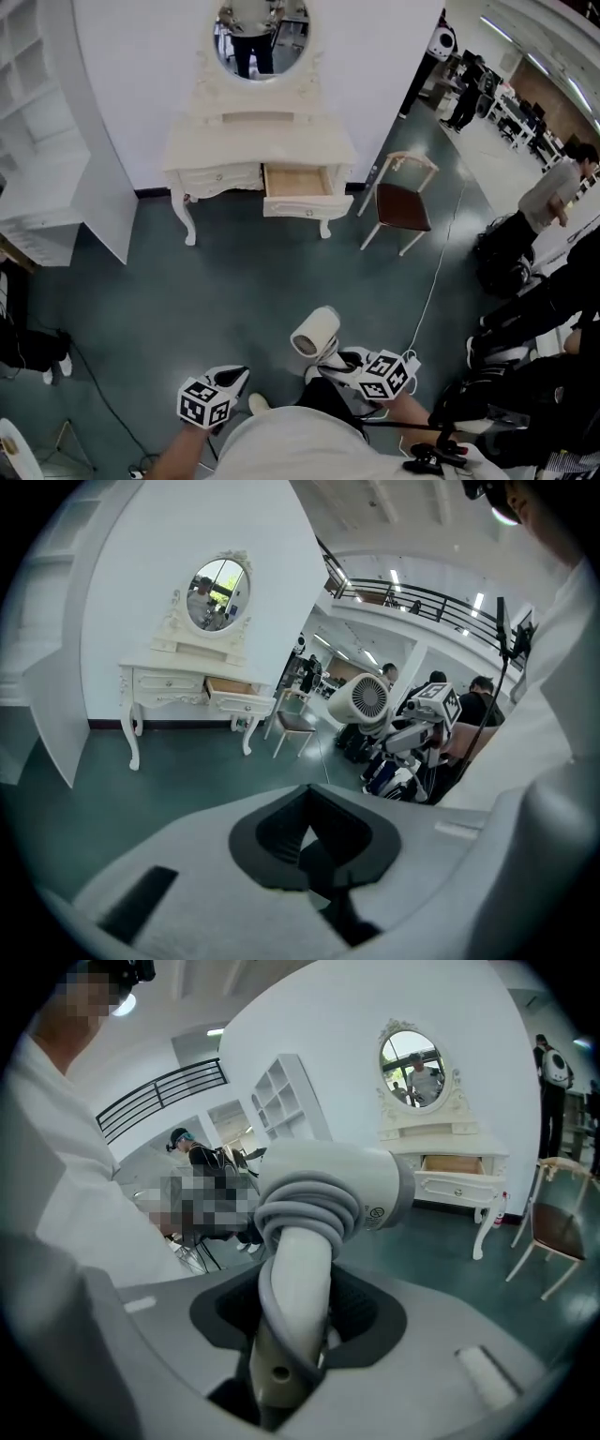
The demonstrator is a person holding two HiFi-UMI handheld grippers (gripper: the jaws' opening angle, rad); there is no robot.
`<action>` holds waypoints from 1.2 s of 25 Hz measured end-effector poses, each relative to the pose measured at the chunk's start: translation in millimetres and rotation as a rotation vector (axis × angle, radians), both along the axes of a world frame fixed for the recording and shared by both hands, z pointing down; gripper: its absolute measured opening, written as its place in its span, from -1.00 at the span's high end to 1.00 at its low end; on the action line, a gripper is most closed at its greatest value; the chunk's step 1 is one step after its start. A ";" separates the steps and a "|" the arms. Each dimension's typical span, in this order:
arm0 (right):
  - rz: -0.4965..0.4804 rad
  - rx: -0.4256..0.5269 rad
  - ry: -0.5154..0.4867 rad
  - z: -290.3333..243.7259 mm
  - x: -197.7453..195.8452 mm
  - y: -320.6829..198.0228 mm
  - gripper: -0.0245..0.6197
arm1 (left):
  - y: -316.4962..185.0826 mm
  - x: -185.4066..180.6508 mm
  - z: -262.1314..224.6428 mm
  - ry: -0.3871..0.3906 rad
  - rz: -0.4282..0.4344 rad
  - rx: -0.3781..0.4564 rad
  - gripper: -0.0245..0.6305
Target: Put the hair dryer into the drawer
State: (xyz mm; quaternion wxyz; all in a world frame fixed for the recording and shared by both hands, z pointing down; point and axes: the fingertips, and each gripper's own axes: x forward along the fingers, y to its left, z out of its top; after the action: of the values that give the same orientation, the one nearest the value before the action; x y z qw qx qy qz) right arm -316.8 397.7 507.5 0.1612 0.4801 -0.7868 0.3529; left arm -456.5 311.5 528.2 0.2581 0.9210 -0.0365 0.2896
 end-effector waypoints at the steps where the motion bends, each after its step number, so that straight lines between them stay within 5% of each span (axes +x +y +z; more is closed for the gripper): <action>1: 0.001 -0.002 -0.003 0.2 4.5 -1.3 0.40 | -1.7 5.9 -1.3 0.004 0.000 0.001 0.92; 8: -0.027 0.028 -0.045 5.6 59.4 -32.1 0.40 | -24.4 76.5 -11.8 0.009 -0.018 0.029 0.92; 23: -0.086 0.066 0.008 0.6 282.5 -83.7 0.40 | -72.6 290.7 -37.1 -0.004 -0.043 0.084 0.92; 30: -0.088 0.054 0.004 14.3 332.2 -116.1 0.40 | -97.7 332.8 -35.2 -0.033 -0.034 0.077 0.92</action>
State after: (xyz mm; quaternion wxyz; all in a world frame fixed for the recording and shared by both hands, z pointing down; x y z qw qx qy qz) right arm 15.4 281.7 521.8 0.1649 0.4499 -0.8160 0.3232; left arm -123.7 213.8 492.9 0.2268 0.9246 -0.0674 0.2986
